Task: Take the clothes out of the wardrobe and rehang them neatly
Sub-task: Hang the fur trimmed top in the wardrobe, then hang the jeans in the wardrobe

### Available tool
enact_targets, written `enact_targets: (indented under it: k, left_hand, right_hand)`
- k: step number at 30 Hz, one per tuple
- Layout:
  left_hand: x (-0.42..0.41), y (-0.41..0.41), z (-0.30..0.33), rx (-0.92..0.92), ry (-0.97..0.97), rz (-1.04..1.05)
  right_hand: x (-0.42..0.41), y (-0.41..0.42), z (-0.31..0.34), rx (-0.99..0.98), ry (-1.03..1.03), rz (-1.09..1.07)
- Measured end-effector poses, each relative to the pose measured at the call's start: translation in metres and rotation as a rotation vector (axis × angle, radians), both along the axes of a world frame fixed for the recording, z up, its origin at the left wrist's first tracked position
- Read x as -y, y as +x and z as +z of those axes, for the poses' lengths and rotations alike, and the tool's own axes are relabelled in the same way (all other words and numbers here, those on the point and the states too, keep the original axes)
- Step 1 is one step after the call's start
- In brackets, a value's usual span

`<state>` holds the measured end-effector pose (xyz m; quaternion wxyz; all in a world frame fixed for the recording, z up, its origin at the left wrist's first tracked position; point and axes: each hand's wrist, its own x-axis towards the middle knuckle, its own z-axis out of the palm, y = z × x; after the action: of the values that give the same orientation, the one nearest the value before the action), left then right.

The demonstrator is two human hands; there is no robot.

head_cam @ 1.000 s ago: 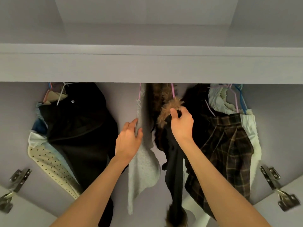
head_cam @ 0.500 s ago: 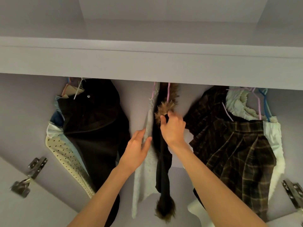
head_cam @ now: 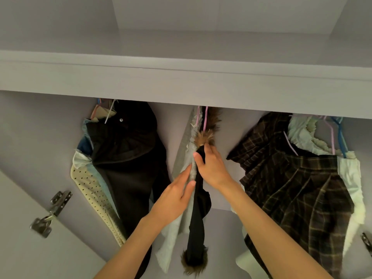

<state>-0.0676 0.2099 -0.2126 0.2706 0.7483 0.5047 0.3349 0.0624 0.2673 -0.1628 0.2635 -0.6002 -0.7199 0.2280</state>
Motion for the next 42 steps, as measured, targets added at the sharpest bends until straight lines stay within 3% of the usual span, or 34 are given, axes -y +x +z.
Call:
enact_targets:
  k: [4, 8, 11, 16, 19, 30, 38, 42]
  left_hand:
    - [-0.003, -0.017, 0.020, -0.241, 0.138, 0.065]
    - [0.017, -0.030, 0.034, -0.447, 0.316, 0.291]
    - [0.052, -0.033, 0.027, -0.456, 0.228, 0.495]
    - [0.124, -0.052, 0.016, -0.529, 0.001, 0.740]
    - [0.175, -0.075, 0.025, -0.559, -0.042, 0.905]
    - [0.451, -0.097, -0.001, -0.463, -0.175, 1.517]
    - [0.686, -0.024, -0.056, -0.371, -0.409, 1.964]
    - [0.772, 0.034, -0.083, -0.230, -0.572, 2.155]
  right_hand:
    - [0.006, 0.015, 0.013, 0.060, 0.088, -0.013]
    - [0.020, 0.016, 0.023, 0.211, 0.359, 0.081]
    - [0.038, 0.004, 0.020, 0.244, 0.441, 0.233]
    - [0.074, -0.034, 0.011, 0.345, 0.303, 0.548]
    - [0.101, -0.067, 0.015, 0.353, 0.324, 0.705]
    - [0.315, -0.188, -0.017, 0.246, 0.329, 1.392]
    - [0.552, -0.206, -0.068, 0.144, 0.310, 1.859]
    - [0.651, -0.195, -0.091, 0.160, 0.305, 2.049]
